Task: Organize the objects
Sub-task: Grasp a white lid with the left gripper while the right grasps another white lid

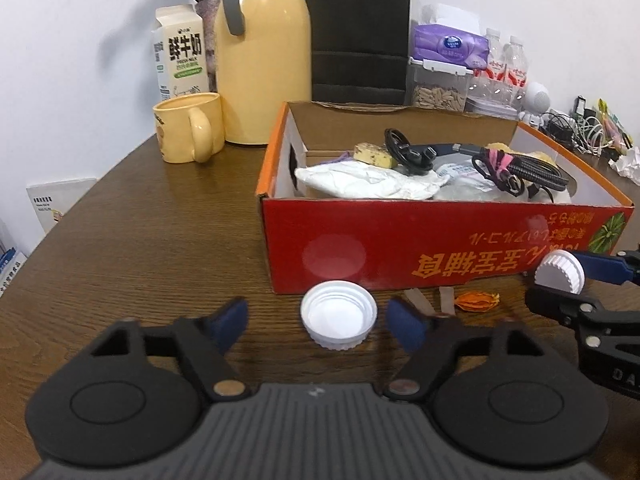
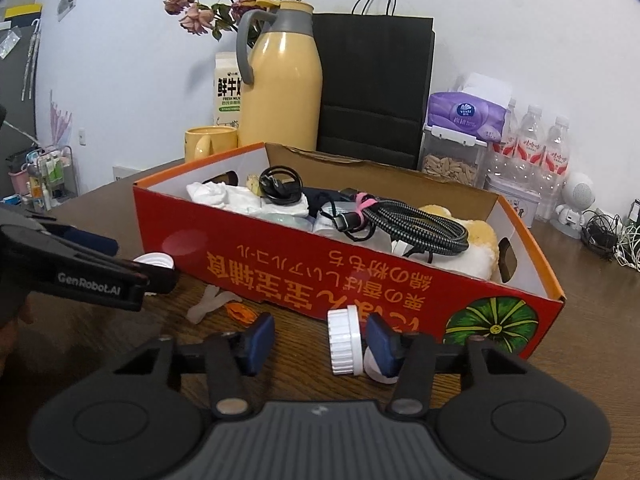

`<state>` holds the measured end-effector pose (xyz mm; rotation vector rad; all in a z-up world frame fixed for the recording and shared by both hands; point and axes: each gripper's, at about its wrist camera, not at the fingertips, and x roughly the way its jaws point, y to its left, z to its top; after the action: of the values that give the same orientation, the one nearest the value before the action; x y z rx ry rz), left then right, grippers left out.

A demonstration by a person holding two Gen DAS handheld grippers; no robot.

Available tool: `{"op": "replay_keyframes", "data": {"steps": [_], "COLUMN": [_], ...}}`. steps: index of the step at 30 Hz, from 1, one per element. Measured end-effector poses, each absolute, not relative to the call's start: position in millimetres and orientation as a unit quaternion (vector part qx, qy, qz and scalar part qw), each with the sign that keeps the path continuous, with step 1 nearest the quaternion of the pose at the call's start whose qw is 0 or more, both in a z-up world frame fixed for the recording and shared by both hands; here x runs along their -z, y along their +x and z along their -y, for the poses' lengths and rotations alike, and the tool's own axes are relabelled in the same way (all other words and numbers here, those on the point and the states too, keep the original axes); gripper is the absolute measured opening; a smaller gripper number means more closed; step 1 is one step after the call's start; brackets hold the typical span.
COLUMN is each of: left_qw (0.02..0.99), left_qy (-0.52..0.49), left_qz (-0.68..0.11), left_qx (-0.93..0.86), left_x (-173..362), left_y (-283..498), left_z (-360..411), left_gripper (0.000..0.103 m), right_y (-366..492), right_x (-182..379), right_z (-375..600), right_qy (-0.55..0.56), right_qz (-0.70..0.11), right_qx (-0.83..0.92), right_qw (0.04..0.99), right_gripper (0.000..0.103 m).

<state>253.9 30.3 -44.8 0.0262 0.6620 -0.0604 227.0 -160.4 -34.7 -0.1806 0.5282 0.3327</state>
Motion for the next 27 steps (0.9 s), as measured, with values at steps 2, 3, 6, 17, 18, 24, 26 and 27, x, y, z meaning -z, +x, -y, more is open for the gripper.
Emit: {"op": "replay_keyframes", "data": {"steps": [2,3,6,17,18,24,26,27], "left_qw": [0.944,0.944,0.945,0.950,0.951,0.956,0.958,0.958], "left_qy": [0.009,0.008,0.006,0.010,0.011,0.014,0.011,0.009], "left_qz": [-0.328,-0.329,-0.325,-0.311,-0.308,-0.291,-0.287,-0.285], "left_qx": [0.036,0.039,0.044,0.035,0.033,0.028,0.027,0.027], "left_x": [45.2,45.4,44.8,42.6,42.0,39.2,38.4,38.0], "left_y": [254.0,254.0,251.9,247.6,246.2,239.4,237.3,235.7], "left_z": [-30.6,-30.9,-30.7,-30.1,-30.0,-28.3,-28.0,-27.8], "left_gripper": [0.048,0.042,0.042,0.042,0.042,0.042,0.041,0.041], "right_y": [229.0,230.4,235.1,239.2,237.8,225.4,220.9,219.3], "right_x": [35.8,36.0,37.1,38.2,37.8,34.3,33.1,32.5], "right_z": [158.9,158.8,160.3,165.9,165.9,161.3,159.9,159.0], "right_qy": [-0.089,-0.089,-0.080,-0.062,-0.064,-0.077,-0.083,-0.084], "right_qz": [-0.263,-0.264,-0.272,-0.279,-0.275,-0.251,-0.242,-0.240], "right_qx": [-0.159,-0.157,-0.152,-0.145,-0.145,-0.152,-0.156,-0.157], "right_qw": [0.948,0.947,0.947,0.947,0.948,0.953,0.954,0.954], "right_gripper": [0.047,0.044,0.036,0.014,0.014,0.014,0.014,0.014]}}
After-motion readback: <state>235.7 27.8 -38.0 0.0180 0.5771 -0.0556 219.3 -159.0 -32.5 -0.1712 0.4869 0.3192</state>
